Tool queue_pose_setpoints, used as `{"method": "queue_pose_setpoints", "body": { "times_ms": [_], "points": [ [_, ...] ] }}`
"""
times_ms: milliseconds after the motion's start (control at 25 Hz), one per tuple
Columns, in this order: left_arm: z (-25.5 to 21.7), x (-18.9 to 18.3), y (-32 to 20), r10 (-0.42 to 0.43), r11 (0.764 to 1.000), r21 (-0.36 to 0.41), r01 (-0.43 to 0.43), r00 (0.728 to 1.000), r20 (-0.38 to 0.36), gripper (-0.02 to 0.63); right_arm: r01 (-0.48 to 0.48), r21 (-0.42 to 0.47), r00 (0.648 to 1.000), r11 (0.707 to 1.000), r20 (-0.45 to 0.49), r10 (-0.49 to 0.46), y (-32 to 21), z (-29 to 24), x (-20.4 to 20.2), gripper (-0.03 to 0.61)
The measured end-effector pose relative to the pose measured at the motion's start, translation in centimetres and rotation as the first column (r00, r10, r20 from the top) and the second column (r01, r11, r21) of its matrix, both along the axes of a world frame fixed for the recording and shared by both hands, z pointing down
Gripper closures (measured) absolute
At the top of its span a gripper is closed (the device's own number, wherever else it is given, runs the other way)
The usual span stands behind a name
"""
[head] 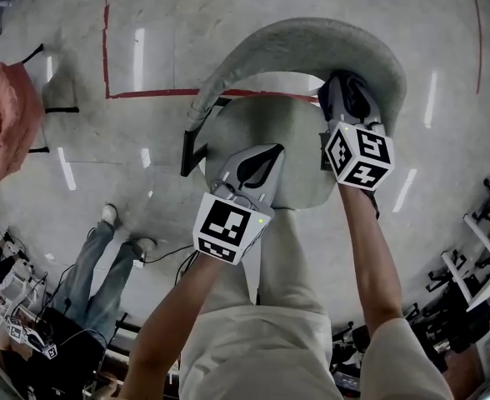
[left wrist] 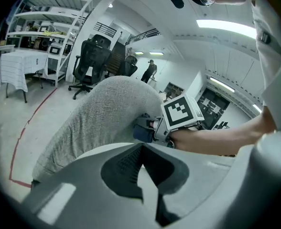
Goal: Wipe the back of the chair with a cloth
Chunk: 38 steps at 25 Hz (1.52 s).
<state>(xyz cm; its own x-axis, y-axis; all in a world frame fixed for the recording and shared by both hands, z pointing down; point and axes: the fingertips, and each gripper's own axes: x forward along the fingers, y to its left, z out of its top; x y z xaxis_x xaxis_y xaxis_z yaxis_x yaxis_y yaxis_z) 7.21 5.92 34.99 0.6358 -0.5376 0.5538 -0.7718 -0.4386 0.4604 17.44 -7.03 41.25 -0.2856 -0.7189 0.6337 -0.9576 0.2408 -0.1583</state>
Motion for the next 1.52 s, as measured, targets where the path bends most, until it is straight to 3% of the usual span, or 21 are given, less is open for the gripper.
{"method": "queue_pose_setpoints", "body": {
  "times_ms": [760, 1080, 1360, 1520],
  "points": [
    [0.9, -4.7, 0.1, -0.099, 0.995, -0.008, 0.099, 0.995, 0.004, 0.613, 0.202, 0.01, 0.979, 0.979, 0.038, -0.202, -0.7, 0.9, -9.6, 0.505],
    [1.1, -6.3, 0.4, -0.132, 0.991, -0.013, 0.132, 0.991, 0.006, 0.613, 0.307, 0.012, 0.95, 0.952, 0.061, -0.307, -0.6, 1.0, -12.2, 0.505],
    [1.6, -7.9, 0.7, -0.155, 0.988, -0.015, 0.155, 0.988, 0.002, 0.613, 0.436, 0.028, 0.897, 0.9, 0.065, -0.437, 0.6, 1.2, -15.9, 0.505],
    [1.4, -9.0, 0.9, -0.167, 0.986, -0.015, 0.167, 0.986, 0.001, 0.613, 0.464, 0.025, 0.879, 0.885, 0.114, -0.464, 1.2, 1.1, -17.7, 0.505]
  ]
}}
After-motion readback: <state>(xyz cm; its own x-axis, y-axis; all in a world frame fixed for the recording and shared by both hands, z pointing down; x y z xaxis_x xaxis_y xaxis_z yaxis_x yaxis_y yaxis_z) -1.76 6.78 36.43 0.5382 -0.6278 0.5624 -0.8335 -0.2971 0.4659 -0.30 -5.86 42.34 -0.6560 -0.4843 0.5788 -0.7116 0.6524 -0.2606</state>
